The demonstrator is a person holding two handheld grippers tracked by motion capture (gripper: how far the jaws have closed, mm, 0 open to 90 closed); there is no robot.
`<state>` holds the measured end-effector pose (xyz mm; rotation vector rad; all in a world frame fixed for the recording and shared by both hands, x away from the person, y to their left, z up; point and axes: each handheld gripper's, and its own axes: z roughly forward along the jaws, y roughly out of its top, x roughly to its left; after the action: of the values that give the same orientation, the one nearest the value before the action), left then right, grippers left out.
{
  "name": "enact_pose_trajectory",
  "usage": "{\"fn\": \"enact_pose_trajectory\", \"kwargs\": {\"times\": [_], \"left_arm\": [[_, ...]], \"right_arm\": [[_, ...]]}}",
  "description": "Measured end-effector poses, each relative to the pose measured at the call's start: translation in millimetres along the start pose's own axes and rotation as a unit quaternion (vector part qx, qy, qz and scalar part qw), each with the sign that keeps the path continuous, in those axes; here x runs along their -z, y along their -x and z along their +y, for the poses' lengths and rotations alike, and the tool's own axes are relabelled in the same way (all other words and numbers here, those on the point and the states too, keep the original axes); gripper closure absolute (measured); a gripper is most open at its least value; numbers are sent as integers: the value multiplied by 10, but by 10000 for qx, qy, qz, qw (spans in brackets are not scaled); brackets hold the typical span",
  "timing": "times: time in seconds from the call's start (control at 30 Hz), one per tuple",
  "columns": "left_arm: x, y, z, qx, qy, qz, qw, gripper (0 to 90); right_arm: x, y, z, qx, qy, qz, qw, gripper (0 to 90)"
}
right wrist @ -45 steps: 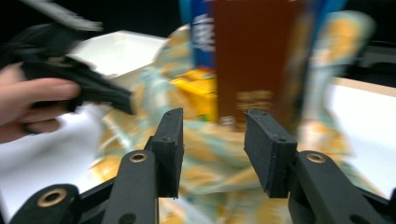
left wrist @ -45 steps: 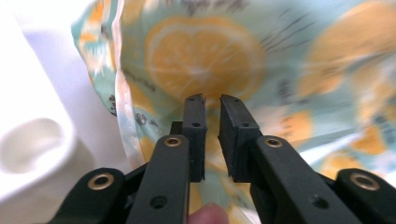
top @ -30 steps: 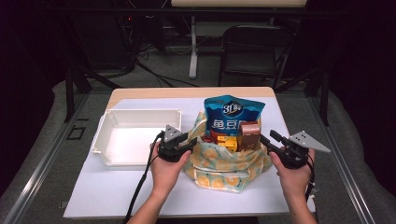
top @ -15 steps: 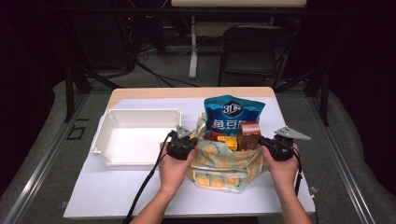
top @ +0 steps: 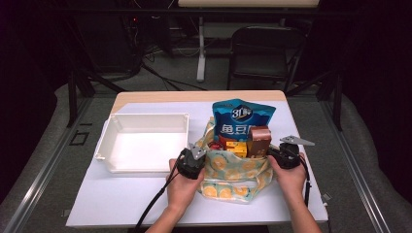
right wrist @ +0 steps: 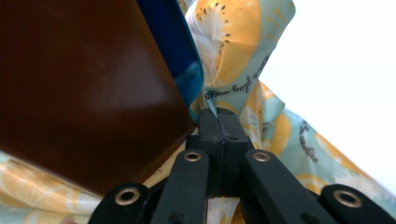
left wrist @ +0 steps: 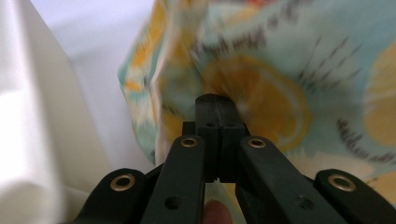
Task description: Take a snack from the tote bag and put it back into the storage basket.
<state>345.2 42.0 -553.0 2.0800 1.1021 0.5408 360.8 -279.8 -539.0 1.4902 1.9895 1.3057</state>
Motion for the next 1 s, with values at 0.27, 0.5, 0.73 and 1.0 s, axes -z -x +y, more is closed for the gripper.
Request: {"fn": "enact_pose_trajectory", "kwargs": {"times": [0.27,0.5,0.73,1.0], "left_arm": [[-36,-2,-98,-64,-255,-97,9996,900],[239,-72,-114,245,392,-439,9980,786],[580,-33,140,105,1136,-554,9919,586],[358,-24,368,223,610,-906,9938,267]], "right_arm": [[-87,118,-115,25,-758,-494,9959,900],[110,116,-144,94,-363,-236,9990,771],[472,-86,-88,290,362,-74,9989,584],[627,-225,-252,467,317,231,9981,349]]}}
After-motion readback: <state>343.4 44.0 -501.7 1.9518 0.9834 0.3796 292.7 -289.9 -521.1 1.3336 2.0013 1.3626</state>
